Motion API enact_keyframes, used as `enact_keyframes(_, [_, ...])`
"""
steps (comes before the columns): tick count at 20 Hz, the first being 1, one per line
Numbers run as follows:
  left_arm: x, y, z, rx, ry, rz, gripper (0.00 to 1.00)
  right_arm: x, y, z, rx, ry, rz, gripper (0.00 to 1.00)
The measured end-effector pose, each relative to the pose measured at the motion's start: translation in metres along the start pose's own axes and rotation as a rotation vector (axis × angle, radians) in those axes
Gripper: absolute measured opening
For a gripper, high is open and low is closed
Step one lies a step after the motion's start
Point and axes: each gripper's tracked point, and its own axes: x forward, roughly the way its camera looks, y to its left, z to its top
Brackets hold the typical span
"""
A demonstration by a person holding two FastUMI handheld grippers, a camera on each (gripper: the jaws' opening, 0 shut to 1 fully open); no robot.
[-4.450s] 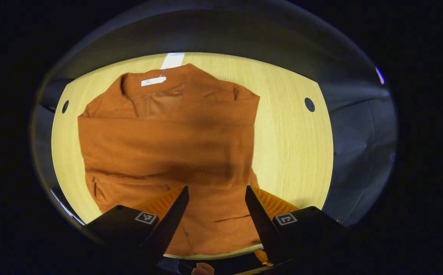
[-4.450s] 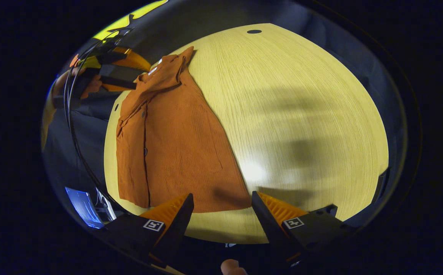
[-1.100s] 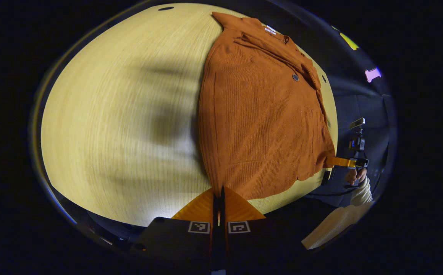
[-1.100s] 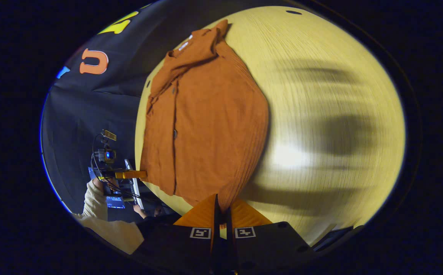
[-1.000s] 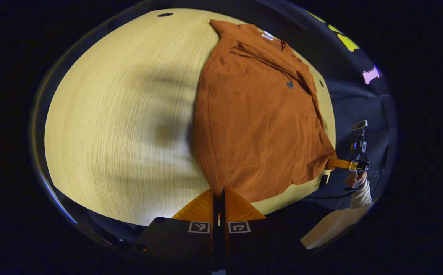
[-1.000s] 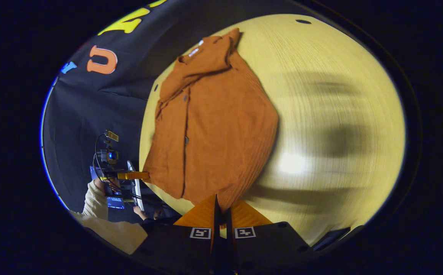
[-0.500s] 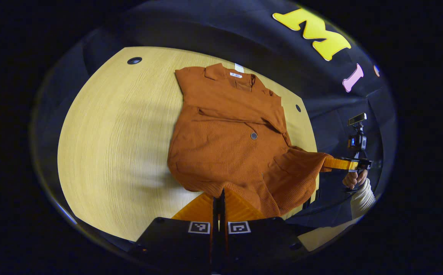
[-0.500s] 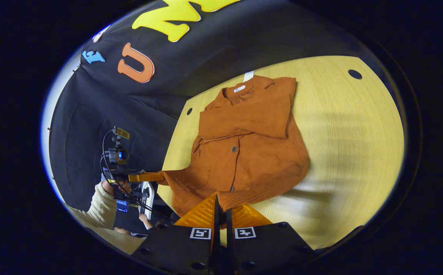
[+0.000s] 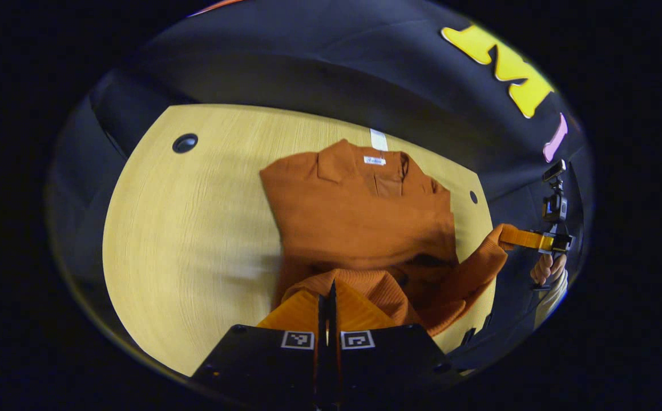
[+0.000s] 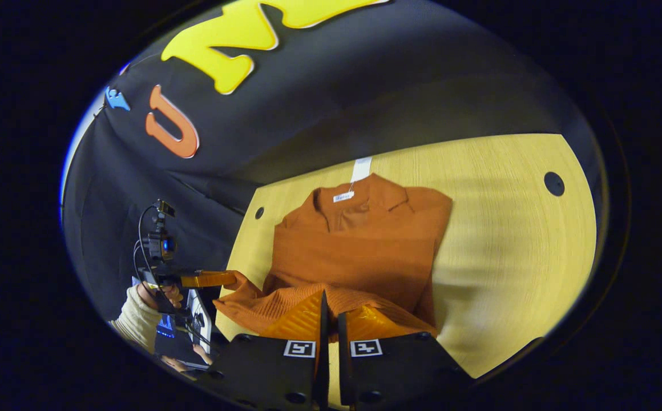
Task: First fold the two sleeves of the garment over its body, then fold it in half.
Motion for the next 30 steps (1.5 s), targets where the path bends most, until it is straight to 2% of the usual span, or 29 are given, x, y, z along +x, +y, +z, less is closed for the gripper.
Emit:
enact_keyframes(3, [0.026, 0.006, 0.048, 0.007, -0.035, 0.004, 0.04, 0.035, -0.015, 0.042, 0.024, -0.041, -0.016, 0.1])
enact_keyframes(8, [0.069, 0.02, 0.083, -0.016, -0.022, 0.002, 0.03, 0.07, -0.058, 0.079, 0.075, -0.092, -0.088, 0.08])
enact_keyframes(11, [0.086, 0.033, 0.086, -0.036, -0.011, 0.011, 0.03, 0.074, -0.091, 0.082, 0.137, -0.108, -0.137, 0.08])
enact_keyframes(12, [0.09, 0.04, 0.084, -0.053, 0.001, 0.031, 0.03, 0.077, -0.094, 0.081, 0.157, -0.107, -0.142, 0.08])
enact_keyframes(16, [0.104, 0.041, 0.083, -0.118, -0.001, 0.014, 0.08, 0.087, -0.104, 0.076, 0.235, -0.096, -0.172, 0.08])
enact_keyframes(18, [0.102, 0.036, 0.088, -0.093, -0.019, -0.012, 0.08, 0.091, -0.098, 0.083, 0.281, -0.117, -0.135, 0.07])
enact_keyframes(21, [0.101, 0.032, 0.099, -0.045, -0.05, -0.012, 0.11, 0.099, -0.094, 0.083, 0.287, -0.119, -0.145, 0.12])
enact_keyframes(22, [0.102, 0.031, 0.101, -0.044, -0.06, -0.008, 0.25, 0.1, -0.095, 0.084, 0.296, -0.116, -0.157, 0.12])
enact_keyframes(24, [0.103, 0.027, 0.103, -0.057, -0.066, -0.014, 0.39, 0.1, -0.089, 0.089, 0.349, -0.132, -0.122, 0.03])
enact_keyframes(25, [0.106, 0.023, 0.101, -0.059, -0.058, -0.023, 0.58, 0.101, -0.083, 0.095, 0.383, -0.147, -0.091, 0.07])
enact_keyframes(26, [0.107, 0.022, 0.1, -0.055, -0.056, -0.024, 0.49, 0.102, -0.079, 0.099, 0.42, -0.161, -0.065, 0.16])
enact_keyframes(27, [0.108, 0.024, 0.104, -0.052, -0.069, -0.018, 0.51, 0.097, -0.081, 0.104, 0.45, -0.167, -0.058, 0.33])
enact_keyframes(28, [0.108, 0.024, 0.108, -0.052, -0.087, -0.015, 0.54, 0.095, -0.084, 0.105, 0.467, -0.172, -0.057, 0.26])
enact_keyframes(29, [0.108, 0.025, 0.113, -0.059, -0.107, -0.013, 0.57, 0.096, -0.086, 0.104, 0.48, -0.177, -0.058, 0.33])
enact_keyframes(30, [0.106, 0.025, 0.118, -0.069, -0.128, -0.014, 0.77, 0.096, -0.087, 0.106, 0.499, -0.187, -0.05, 0.25])
